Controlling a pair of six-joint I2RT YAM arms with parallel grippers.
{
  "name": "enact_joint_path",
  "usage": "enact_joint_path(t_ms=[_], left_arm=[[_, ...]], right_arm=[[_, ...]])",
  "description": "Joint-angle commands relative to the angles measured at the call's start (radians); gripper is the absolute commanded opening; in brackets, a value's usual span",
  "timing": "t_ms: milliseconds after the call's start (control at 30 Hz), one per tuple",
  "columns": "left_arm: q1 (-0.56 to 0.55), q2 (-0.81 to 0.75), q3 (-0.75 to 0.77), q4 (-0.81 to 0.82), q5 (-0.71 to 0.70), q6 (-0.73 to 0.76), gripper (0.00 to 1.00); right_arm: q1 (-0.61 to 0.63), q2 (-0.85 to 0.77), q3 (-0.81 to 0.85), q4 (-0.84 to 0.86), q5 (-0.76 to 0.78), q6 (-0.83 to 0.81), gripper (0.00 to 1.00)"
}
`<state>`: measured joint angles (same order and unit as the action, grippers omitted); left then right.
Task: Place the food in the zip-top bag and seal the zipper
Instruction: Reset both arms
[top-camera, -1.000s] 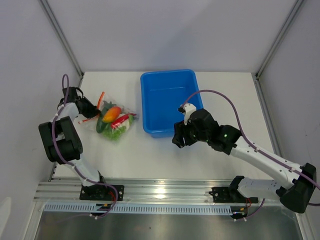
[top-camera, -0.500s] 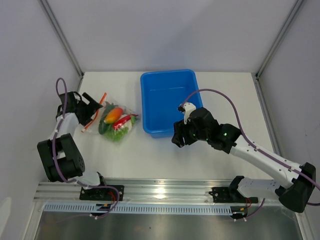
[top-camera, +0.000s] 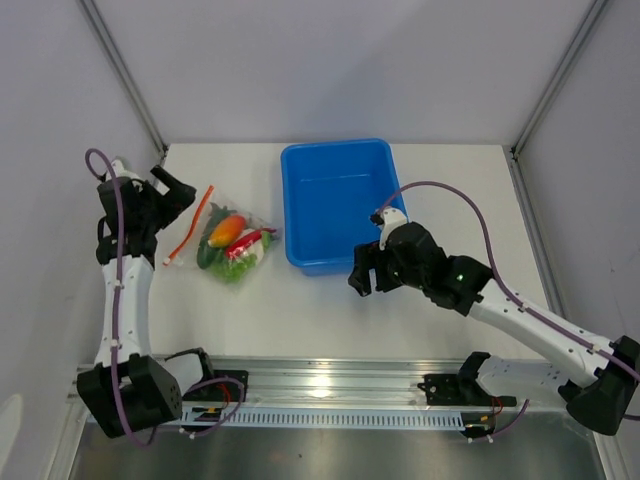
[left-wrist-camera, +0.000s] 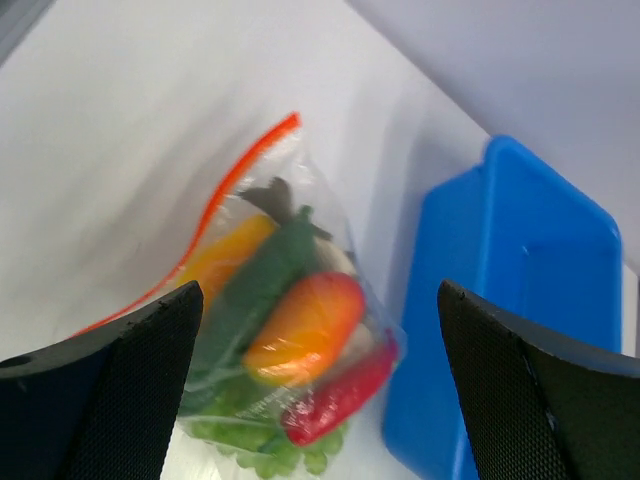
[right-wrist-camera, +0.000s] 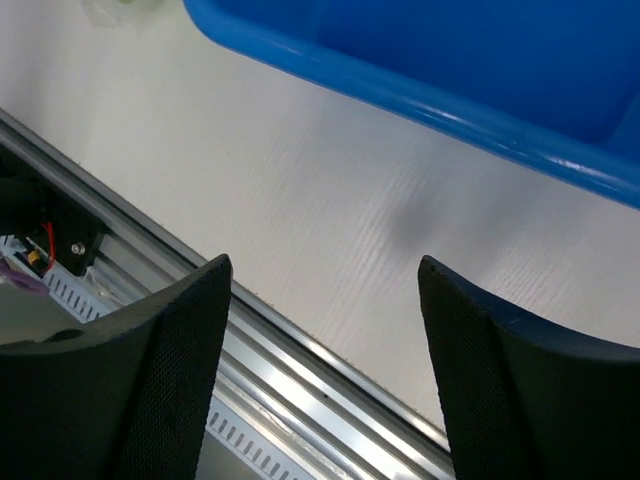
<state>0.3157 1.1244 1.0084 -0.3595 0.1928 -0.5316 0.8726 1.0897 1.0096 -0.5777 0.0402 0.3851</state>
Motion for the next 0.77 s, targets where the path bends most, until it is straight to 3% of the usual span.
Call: enact_joint_path(t_ms=[0, 33, 267, 400, 500, 733], left_arm=[[-0.129, -0.09, 0.027, -0.015, 0.06, 0.05, 1.0], [-0.168, -0.107, 0.018, -0.012, 0.063, 0.056, 0.99], [-0.527, -0.265, -0.174, 0.086, 0.06, -0.01, 1.0], [-0.631, -0.353, -0.272, 0.134, 0.073, -0.054, 1.0], [-0.667, -0.443, -0.422, 0.195, 0.128, -0.111, 0.99], [-0.684, -0.67, -0.583, 0.244, 0.227, -0.162, 1.0]], right_arm=[[-0.007, -0.082, -0.061, 0.027, 0.134, 0.069, 0.95], [-0.007, -0.097, -0.078, 0.035, 0.147, 0.077, 0.99], [-0.017, -0.201, -0.187, 0.033, 0.25, 0.172, 0.99], [-0.014, -0.235, -0.261, 0.055, 0.222, 0.23, 0.99], [-0.004, -0.27, -0.327, 0.079, 0.23, 0.294, 0.99], [0.022, -0.49, -0.502, 0.205, 0.247, 0.31, 1.0]])
